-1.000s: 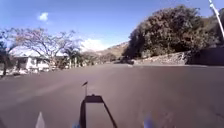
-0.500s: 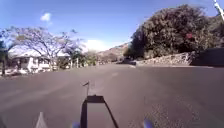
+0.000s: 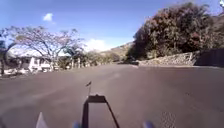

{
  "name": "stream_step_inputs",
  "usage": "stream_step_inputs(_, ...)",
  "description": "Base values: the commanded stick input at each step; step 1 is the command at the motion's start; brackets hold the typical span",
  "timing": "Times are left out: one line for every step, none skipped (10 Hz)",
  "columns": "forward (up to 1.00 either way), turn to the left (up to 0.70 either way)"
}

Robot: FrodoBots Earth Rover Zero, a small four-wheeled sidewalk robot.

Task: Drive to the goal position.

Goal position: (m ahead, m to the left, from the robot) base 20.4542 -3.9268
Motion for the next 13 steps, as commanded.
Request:
stream_step_inputs(0.70,0.00)
stream_step_inputs(0.70,0.00)
stream_step_inputs(0.70,0.00)
stream_step_inputs(0.70,0.00)
stream_step_inputs(0.70,0.00)
stream_step_inputs(0.70,0.00)
stream_step_inputs(0.70,0.00)
stream_step_inputs(0.70,0.00)
stream_step_inputs(0.70,0.00)
stream_step_inputs(0.70,0.00)
stream_step_inputs(0.70,0.00)
stream_step_inputs(0.70,0.00)
stream_step_inputs(0.70,0.00)
